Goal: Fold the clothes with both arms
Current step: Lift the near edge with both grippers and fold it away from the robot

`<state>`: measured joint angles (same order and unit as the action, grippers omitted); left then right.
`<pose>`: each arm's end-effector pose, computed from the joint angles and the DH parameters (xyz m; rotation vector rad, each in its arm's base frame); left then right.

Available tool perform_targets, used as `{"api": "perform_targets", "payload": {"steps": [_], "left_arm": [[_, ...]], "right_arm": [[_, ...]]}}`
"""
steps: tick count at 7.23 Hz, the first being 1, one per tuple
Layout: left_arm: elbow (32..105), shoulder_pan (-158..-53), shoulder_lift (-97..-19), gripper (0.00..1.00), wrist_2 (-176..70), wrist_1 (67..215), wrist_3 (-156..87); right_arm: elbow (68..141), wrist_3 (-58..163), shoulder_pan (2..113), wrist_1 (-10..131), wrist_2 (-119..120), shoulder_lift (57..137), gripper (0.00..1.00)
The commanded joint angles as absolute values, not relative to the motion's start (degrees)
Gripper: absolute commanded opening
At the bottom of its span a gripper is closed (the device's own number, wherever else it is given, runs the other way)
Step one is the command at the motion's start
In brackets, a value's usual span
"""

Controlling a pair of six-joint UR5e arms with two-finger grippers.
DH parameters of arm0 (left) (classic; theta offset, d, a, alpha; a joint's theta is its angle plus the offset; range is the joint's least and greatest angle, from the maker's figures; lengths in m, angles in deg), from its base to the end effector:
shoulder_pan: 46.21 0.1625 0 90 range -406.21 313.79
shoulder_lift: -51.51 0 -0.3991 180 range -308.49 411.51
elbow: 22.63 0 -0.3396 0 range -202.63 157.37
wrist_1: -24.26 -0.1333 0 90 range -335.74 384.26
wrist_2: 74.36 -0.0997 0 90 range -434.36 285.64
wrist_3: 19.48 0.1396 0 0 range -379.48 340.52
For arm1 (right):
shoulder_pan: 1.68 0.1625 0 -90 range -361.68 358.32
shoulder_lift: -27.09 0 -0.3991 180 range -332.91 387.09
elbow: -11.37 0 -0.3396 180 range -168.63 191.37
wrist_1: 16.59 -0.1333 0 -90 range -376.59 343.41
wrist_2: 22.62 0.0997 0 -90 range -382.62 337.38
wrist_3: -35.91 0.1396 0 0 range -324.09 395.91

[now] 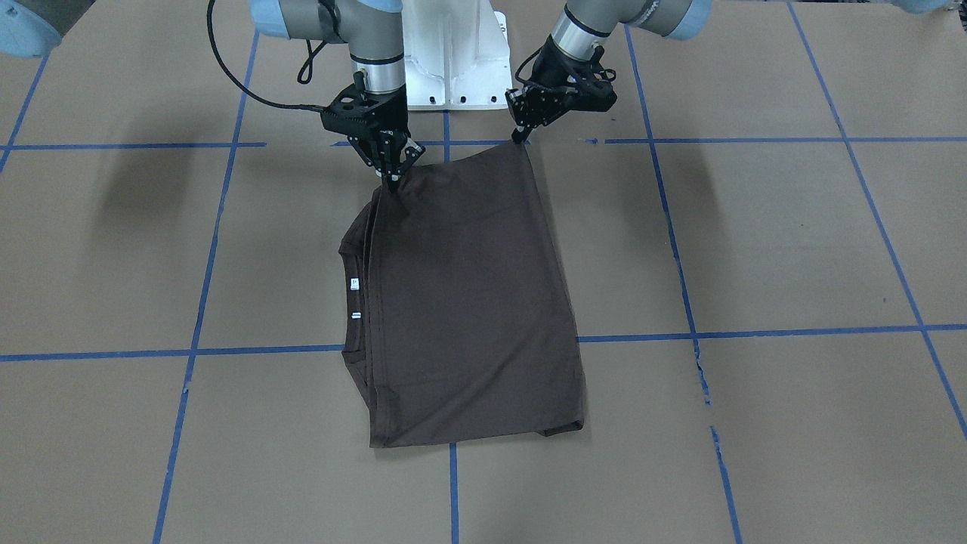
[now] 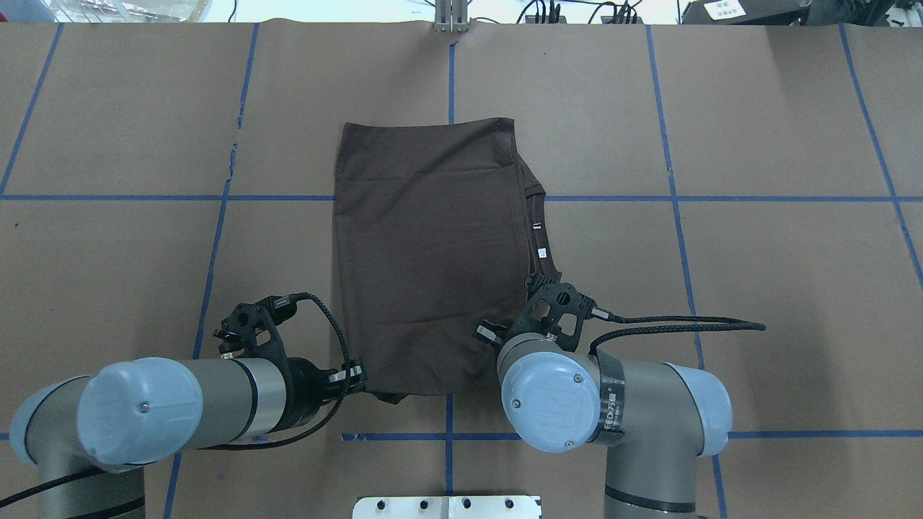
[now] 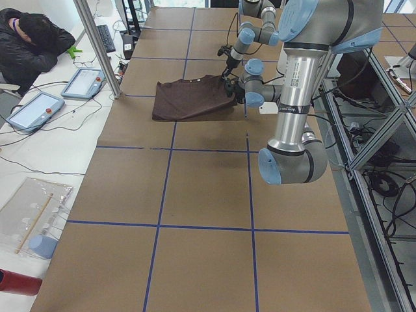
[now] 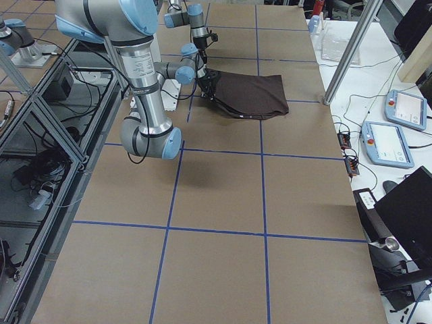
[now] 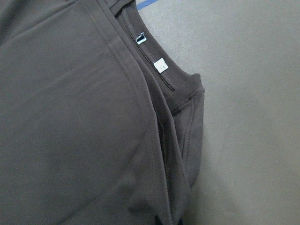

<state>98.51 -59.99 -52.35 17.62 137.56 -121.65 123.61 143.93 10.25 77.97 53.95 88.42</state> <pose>0.4572 -0.2444 0.2688 -0.0137 1.2005 -0.3771 -0.5260 -0.2805 0.2707 0.1811 -0.8282 0.5864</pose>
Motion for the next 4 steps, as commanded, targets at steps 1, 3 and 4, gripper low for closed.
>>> {"api": "perform_targets", "payload": {"steps": [1, 3, 4], "left_arm": [[109.2, -59.5, -52.5, 0.00, 18.4, 127.4, -121.9], [112.6, -59.0, -53.9, 0.00, 22.0, 121.1, -121.5], [110.8, -59.1, -54.7, 0.00, 22.0, 121.1, -119.7]], "right_arm": [[136.0, 146.1, 7.0, 87.8, 53.9, 88.8, 0.00], [138.6, 147.1, 5.3, 93.7, 54.0, 88.2, 0.00], [136.1, 146.7, 6.1, 92.5, 53.8, 88.0, 0.00]]}}
